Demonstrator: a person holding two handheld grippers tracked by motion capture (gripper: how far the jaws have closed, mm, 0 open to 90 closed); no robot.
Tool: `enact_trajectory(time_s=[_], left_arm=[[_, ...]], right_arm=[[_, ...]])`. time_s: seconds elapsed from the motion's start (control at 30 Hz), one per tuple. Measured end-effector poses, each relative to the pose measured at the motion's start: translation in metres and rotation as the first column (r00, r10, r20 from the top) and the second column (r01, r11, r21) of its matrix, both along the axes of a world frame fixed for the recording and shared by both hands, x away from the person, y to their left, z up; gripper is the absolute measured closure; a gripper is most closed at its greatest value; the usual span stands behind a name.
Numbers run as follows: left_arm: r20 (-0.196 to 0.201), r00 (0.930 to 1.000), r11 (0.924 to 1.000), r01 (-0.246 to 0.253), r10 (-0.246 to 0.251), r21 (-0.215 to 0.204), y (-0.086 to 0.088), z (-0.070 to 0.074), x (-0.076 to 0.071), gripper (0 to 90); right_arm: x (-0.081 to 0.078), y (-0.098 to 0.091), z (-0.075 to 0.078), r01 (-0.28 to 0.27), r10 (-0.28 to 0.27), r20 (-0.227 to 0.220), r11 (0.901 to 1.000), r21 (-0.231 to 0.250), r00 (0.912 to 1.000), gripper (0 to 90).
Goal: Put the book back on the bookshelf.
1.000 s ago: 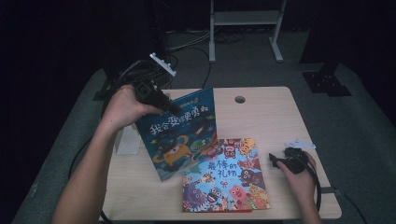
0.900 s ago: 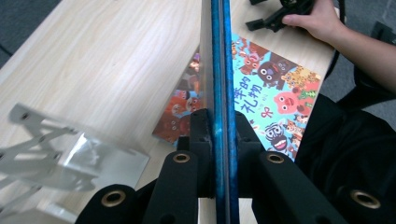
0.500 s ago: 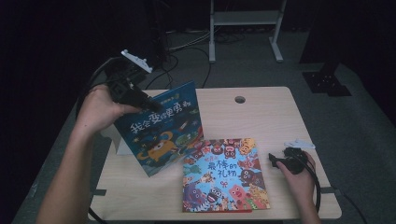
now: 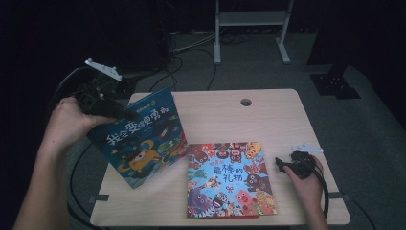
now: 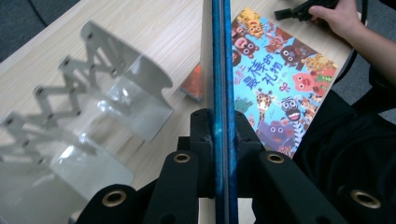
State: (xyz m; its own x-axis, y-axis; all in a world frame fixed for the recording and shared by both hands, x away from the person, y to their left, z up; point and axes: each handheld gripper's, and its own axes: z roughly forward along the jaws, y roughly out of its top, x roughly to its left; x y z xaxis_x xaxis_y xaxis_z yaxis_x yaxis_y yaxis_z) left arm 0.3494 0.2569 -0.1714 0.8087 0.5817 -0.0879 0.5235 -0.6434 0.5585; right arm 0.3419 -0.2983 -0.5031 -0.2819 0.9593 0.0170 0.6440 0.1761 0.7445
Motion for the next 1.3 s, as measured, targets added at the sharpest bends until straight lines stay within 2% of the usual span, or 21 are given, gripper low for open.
enact_trajectory(time_s=[0.3,0.37,0.4,0.53,0.63,0.67,0.7,0.73,0.77,0.9,0.93,0.97,1.0,1.03,1.07,1.1,1.17,1.3], left_arm=[[0.004,0.9958,0.9958,-0.091,0.091,-0.013,0.048,-0.003,-0.015,82.0],[0.005,0.9922,0.9921,-0.125,0.125,-0.015,0.064,-0.003,-0.02,82.1],[0.005,0.9922,0.9921,-0.125,0.125,-0.015,0.064,-0.003,-0.02,82.1],[0.022,0.9839,0.9841,-0.177,0.177,-0.016,0.082,-0.004,-0.025,82.0],[0.029,0.9755,0.9759,-0.218,0.218,-0.016,0.095,-0.006,-0.027,82.1],[0.028,0.9696,0.9699,-0.243,0.243,-0.019,0.103,-0.007,-0.028,82.0],[0.028,0.9696,0.9699,-0.243,0.243,-0.019,0.103,-0.007,-0.028,82.1],[0.025,0.9647,0.965,-0.262,0.262,-0.019,0.111,-0.009,-0.028,82.1],[0.025,0.9647,0.965,-0.262,0.262,-0.019,0.111,-0.009,-0.028,82.1],[0.016,0.9439,0.9438,-0.329,0.33,-0.028,0.127,-0.014,-0.024,82.1],[0.016,0.9343,0.9343,-0.356,0.356,-0.021,0.132,-0.017,-0.021,82.1],[0.016,0.9343,0.9343,-0.356,0.356,-0.021,0.132,-0.017,-0.021,82.1],[0.017,0.9295,0.9296,-0.368,0.368,-0.017,0.135,-0.019,-0.018,82.1],[0.018,0.9179,0.918,-0.396,0.396,-0.013,0.138,-0.022,-0.013,82.1],[0.018,0.9179,0.918,-0.396,0.396,-0.013,0.138,-0.022,-0.013,82.1],[0.023,0.9114,0.9116,-0.411,0.411,-0.018,0.14,-0.024,-0.009,82.1],[0.031,0.9033,0.9038,-0.428,0.428,-0.016,0.14,-0.027,-0.004,82.1],[0.039,0.894,0.8948,-0.446,0.446,-0.017,0.137,-0.031,0.01,82.1]], right_arm=[[0.0,0.0,0.0,-0.001,0.001,0.0,1.0,-0.001,1.0,21.2],[0.0,0.0,0.0,-0.001,0.001,0.0,1.0,-0.001,1.0,21.2],[0.0,0.0,0.0,-0.001,0.001,0.0,1.0,-0.001,1.0,21.2],[0.0,0.0,0.0,0.0,0.0,0.001,1.0,0.0,1.0,21.2],[0.0,0.0,0.0,0.0,0.0,0.001,1.0,0.0,1.0,21.1],[0.0,0.0,0.0,0.0,0.0,0.001,1.0,-0.001,1.0,21.1],[0.0,0.0,0.0,0.0,0.0,0.001,1.0,-0.001,1.0,21.1],[0.0,0.0,0.0,0.0,0.0,0.001,1.0,0.0,1.0,21.1],[0.0,0.0,0.0,0.0,0.0,0.001,1.0,0.0,1.0,21.1],[0.0,0.0,0.0,0.0,0.0,0.001,1.0,0.0,1.0,21.1],[0.0,0.0,0.0,0.0,0.0,0.001,1.0,0.0,1.0,21.1],[0.0,0.0,0.0,0.0,0.0,0.001,1.0,0.0,1.0,21.1],[0.0,0.0,0.0,0.0,0.0,0.001,1.0,0.0,1.0,21.1],[0.0,0.0,0.0,0.0,0.0,0.001,1.0,0.0,1.0,21.1],[0.0,0.0,0.0,0.0,0.0,0.001,1.0,0.0,1.0,21.1],[0.0,0.0,0.0,0.0,0.0,0.001,1.0,0.0,1.0,21.1],[0.0,0.0,0.0,0.0,0.0,0.0,1.0,0.0,1.0,21.1],[0.0,0.0,0.0,0.0,0.0,0.001,1.0,0.0,1.0,21.1]])
